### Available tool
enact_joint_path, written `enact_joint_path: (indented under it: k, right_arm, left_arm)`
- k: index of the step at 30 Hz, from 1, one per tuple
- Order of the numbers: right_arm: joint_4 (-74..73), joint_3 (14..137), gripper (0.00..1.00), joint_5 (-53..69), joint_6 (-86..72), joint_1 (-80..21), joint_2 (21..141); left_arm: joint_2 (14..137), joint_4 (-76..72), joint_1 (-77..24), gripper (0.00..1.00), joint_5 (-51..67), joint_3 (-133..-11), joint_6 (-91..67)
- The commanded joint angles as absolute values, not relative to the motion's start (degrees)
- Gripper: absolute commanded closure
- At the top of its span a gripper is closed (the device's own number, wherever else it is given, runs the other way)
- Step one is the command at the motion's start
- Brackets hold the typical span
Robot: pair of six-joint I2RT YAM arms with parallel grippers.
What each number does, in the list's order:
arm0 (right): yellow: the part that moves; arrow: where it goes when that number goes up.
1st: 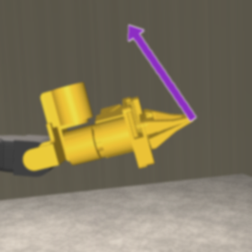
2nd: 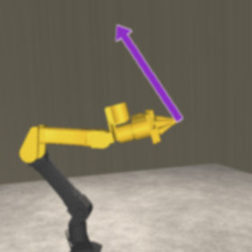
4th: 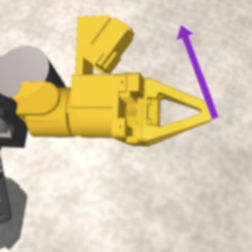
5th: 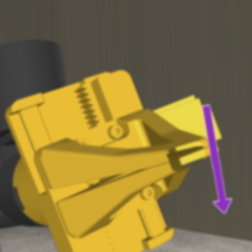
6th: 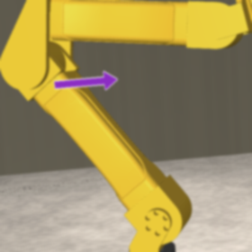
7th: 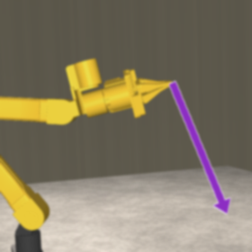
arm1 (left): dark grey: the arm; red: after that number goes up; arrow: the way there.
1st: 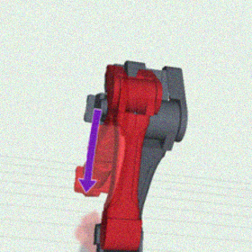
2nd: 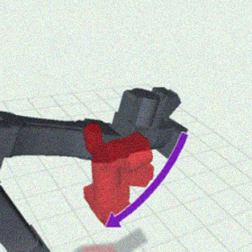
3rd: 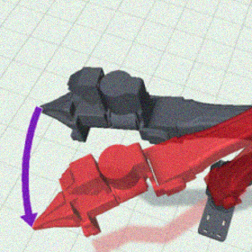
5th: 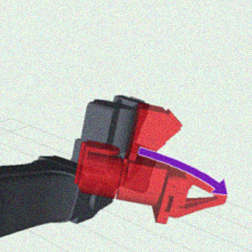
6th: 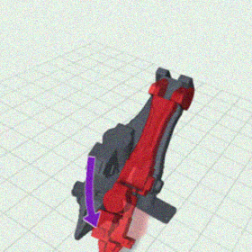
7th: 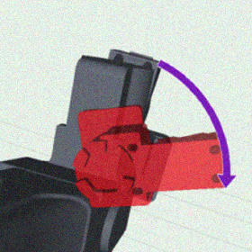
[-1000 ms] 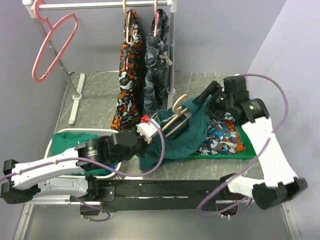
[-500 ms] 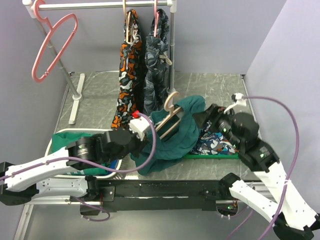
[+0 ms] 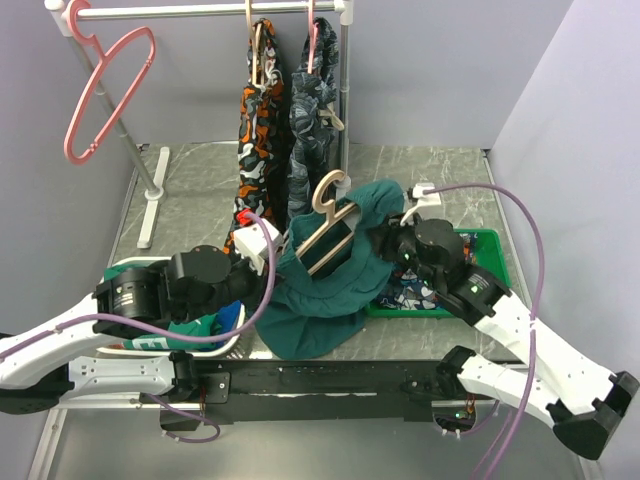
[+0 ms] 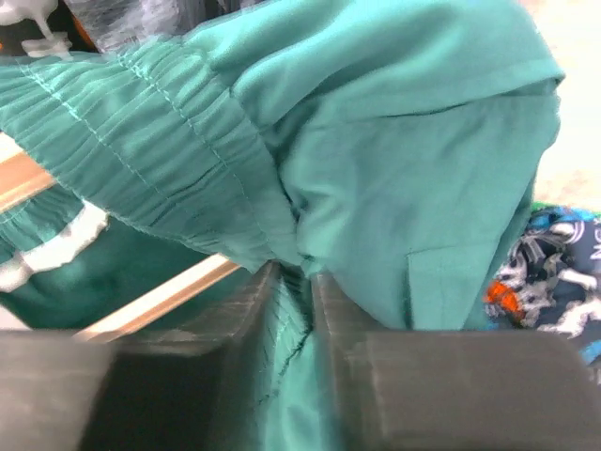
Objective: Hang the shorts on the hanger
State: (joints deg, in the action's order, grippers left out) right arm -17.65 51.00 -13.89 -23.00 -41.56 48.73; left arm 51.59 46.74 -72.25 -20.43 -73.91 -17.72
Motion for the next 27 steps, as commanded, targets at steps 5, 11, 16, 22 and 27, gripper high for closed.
enact_joint_path:
  k: [5,11,16,22,27]
  right_arm:
    - [-19.5,65.45,1.0,-21.44,-22.41,-41.75,47.46]
    - [-24.08,71.01,1.0,-22.26,-24.16,-41.66,50.0]
    - [-22.95,68.03,0.9,-17.58,-25.75,-41.66,51.24]
    - [-20.92,69.08,0.45,-12.4,-23.12,-41.75,49.83]
    - [-20.13,72.33,0.38,-10.29,-22.59,-42.19,52.55]
  left_arm:
    - [50.54,48.69,-72.16,0.99,-21.71,-79.45,-17.4]
    - [48.87,50.18,-72.07,0.99,-20.83,-79.1,-18.1]
    - [46.94,52.03,-72.07,0.99,-17.85,-79.63,-17.93]
    - [45.0,55.63,-72.07,0.99,-15.12,-77.44,-19.68]
    - [41.49,56.51,-72.07,0.99,-10.03,-73.92,-21.97]
